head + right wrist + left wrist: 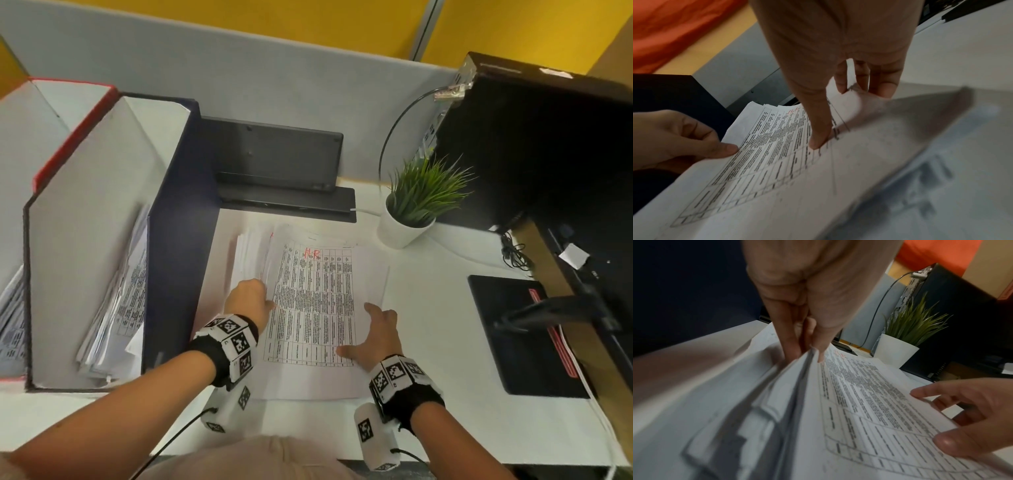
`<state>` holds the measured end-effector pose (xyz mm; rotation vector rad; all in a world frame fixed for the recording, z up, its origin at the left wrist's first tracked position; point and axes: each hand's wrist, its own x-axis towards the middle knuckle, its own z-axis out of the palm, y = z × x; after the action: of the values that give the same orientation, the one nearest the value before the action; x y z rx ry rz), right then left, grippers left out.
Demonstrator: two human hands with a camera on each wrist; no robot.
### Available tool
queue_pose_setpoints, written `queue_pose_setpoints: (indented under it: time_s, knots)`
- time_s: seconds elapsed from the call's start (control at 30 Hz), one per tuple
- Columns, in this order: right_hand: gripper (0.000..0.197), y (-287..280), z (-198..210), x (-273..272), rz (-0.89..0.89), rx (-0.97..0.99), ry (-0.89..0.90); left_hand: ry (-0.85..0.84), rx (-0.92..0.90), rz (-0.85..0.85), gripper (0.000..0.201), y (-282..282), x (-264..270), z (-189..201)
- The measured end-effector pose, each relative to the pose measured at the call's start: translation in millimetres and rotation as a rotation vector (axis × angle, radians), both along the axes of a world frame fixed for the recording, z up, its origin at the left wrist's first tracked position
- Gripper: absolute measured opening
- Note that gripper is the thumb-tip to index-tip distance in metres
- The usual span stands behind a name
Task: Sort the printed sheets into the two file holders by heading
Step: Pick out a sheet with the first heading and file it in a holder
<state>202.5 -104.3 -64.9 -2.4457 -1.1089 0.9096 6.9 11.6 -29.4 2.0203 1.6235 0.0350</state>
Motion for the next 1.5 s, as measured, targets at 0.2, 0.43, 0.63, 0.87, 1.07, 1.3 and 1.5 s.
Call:
queue_pose_setpoints:
  time_s: [0.2, 0.43, 0.63, 0.87, 1.07, 1.3, 1.5]
  knots:
    - [0.106, 1.5, 14.6, 2.8, 0.080, -0.084, -0.073, 0.079, 0.109, -0.027, 0.029, -1.8, -11.4, 13.8]
    - [0.099, 20.4, 28.1, 15.6, -0.239, 0.312, 0.305, -0.529, 0.151, 0.040, 0.023, -8.5, -18.5, 23.6]
    - [0.066, 14.2, 18.5, 16.1, -0.254, 0.351, 0.399, -0.491, -0.112, 0.013, 0.026, -8.5, -21.7, 11.2]
    - [0.034, 0.0, 9.1, 24.9, -0.314, 0.447, 0.444, -0.449, -0.060, 0.259, 0.014, 15.4, -12.7, 11.6]
    - [0.038, -0.8, 10.7, 25.4, -0.357, 0.514, 0.523, -0.475, -0.333, 0.422, 0.007, 36.5, 0.2, 15.6]
    - [0.032, 1.3, 8.5, 23.2, -0.304, 0.486, 0.360, -0.316, 0.004, 0.170, 0.022, 26.6, 6.6, 7.5]
    - [0.054, 7.7, 10.7, 19.1, -0.389, 0.466, 0.370, -0.534, 0.164, 0.126, 0.020, 11.7, 1.6, 7.1]
